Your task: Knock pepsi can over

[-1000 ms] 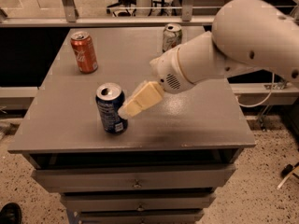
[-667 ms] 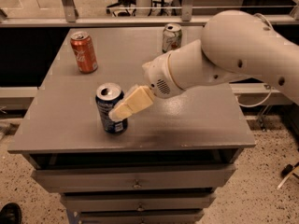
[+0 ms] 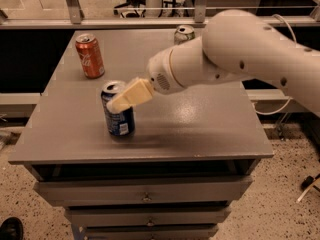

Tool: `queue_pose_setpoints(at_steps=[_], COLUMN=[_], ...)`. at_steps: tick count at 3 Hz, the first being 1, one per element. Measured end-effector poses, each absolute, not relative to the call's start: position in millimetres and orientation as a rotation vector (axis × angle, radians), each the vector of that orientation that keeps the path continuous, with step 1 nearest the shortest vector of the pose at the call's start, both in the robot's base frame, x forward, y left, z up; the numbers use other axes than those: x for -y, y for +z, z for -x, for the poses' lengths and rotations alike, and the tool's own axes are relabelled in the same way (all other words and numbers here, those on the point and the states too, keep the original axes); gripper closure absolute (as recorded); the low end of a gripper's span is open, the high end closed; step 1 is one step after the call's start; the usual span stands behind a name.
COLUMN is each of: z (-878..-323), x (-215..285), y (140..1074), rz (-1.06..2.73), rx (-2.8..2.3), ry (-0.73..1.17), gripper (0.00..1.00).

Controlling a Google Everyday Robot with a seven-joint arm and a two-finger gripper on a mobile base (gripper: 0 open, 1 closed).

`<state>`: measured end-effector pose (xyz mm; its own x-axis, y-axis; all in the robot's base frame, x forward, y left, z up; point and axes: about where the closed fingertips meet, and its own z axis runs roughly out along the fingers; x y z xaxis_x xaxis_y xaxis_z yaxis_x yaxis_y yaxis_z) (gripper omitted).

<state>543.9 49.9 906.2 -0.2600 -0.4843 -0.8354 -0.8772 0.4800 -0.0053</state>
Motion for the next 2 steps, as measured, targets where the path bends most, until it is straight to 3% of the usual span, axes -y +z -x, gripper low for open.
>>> queue_pose_setpoints(at_steps=[2], z=[-595], x=[-50], y=[932], rz=[0.999], rx=[-1.933], ry=[0.526], gripper=[0.0])
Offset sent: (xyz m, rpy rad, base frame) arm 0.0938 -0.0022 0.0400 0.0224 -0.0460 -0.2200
